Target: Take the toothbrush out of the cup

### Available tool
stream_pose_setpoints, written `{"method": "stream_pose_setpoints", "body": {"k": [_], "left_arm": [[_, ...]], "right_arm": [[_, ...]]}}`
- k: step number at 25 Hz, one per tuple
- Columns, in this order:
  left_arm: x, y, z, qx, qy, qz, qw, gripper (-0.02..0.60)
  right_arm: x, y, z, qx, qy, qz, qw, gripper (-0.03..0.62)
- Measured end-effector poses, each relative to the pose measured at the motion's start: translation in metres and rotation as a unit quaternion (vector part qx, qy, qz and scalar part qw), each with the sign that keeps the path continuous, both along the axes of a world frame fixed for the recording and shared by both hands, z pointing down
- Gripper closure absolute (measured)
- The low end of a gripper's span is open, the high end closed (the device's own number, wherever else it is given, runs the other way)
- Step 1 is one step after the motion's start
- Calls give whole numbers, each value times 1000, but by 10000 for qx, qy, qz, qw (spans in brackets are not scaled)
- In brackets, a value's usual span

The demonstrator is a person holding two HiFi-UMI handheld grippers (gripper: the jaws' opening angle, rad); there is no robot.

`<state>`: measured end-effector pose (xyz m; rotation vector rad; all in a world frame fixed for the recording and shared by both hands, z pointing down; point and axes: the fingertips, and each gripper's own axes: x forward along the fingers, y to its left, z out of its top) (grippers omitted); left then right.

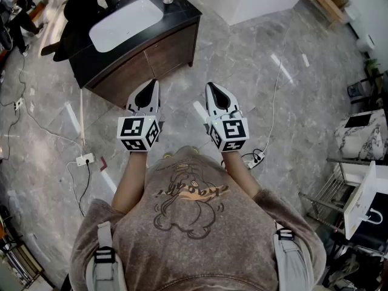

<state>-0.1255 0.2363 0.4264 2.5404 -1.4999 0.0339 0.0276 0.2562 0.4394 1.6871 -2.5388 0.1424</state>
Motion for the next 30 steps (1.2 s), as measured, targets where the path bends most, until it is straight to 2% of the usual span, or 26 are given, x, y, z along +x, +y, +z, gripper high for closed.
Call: {"method": "stream_pose_setpoints", "body": {"k": [4, 9, 22, 30], "left_arm": [[1, -5, -1, 4, 36, -32, 10000, 565], [8, -5, 0, -19, -26, -77, 10000, 565], [34, -16, 11, -26, 45, -326, 9995, 565], [43, -66, 12, 90, 104, -366, 9992, 565]], "right_arm": [[1, -5, -2, 50, -65, -5, 10000, 577], [3, -7, 0, -63, -248, -246, 9994, 576], [36, -14, 17, -163, -142, -493, 9985, 576], [50, -55, 23, -138, -111, -538, 9984, 576]]}}
